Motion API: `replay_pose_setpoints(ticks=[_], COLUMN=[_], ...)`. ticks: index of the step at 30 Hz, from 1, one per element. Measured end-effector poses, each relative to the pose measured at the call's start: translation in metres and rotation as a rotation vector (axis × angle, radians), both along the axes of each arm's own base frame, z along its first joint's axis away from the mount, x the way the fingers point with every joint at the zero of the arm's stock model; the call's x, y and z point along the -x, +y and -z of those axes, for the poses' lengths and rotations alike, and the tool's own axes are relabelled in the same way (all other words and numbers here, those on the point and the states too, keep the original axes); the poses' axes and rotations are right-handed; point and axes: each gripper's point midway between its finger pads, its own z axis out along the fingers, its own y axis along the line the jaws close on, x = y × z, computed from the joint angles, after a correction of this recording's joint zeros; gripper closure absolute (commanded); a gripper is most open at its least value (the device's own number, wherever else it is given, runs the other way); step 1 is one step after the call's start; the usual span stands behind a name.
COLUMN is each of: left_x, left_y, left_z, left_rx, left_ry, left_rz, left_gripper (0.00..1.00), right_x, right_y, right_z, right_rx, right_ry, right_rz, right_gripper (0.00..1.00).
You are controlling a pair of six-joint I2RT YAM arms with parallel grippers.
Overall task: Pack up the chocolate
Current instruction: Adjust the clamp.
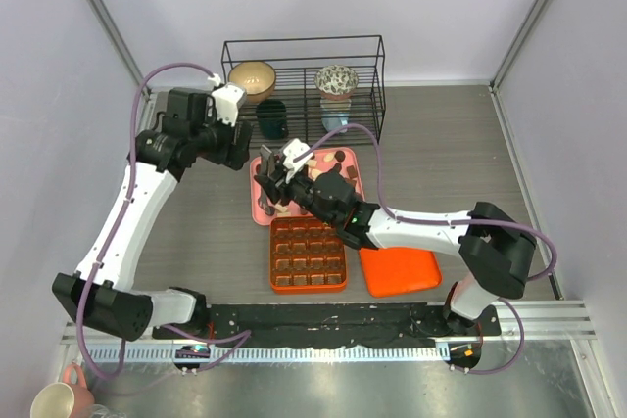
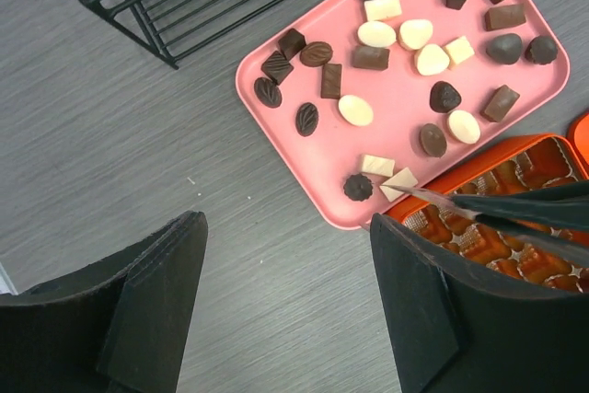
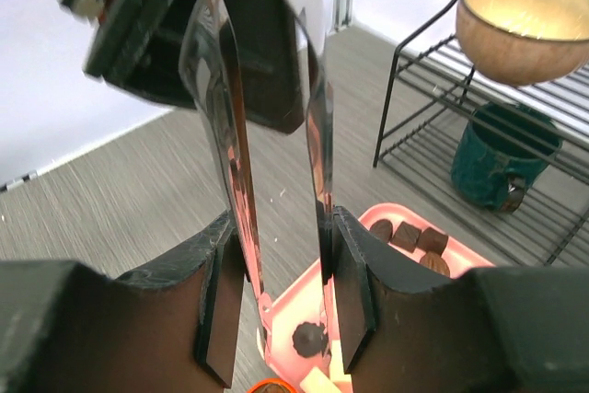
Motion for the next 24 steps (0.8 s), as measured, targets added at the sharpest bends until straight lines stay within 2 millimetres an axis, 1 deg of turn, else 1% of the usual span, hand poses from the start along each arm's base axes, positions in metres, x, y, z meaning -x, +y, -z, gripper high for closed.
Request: replay_pose_setpoints(ticks=[3, 6, 13, 20, 24], left_x=[0.0, 0.004, 0.012, 0.018, 0.023], left_y=[-0.008, -0.013, -0.024, -0.025, -0.024], left_z=[-0.005, -0.003, 0.004, 0.014, 0.018], left_rx=[-0.022, -0.048, -0.085, -0.155, -0.182], left_ry=[-0.005, 0.002, 0.014, 0.011, 0.015], left_rz=[0.019, 0.034, 0.072, 0.121, 0.14], left_gripper=[0.24, 0.24, 0.24, 0.24, 0.24], right_x=[-0.001, -0.002, -0.003, 0.001, 0.004], right_y=[0.004, 0.008, 0.02, 0.022, 0.024], right_z=[0.007, 0.009, -0.004, 0.009, 0.014], right_rx=[0.026, 0.038, 0.032, 0.1, 0.129], right_ry=[0.012, 0.016, 0.007, 0.024, 0.035], right_rz=[-0.005, -0.012, -0.039, -0.068, -0.09], right_gripper=[0.57, 0.57, 0.57, 0.58, 0.59])
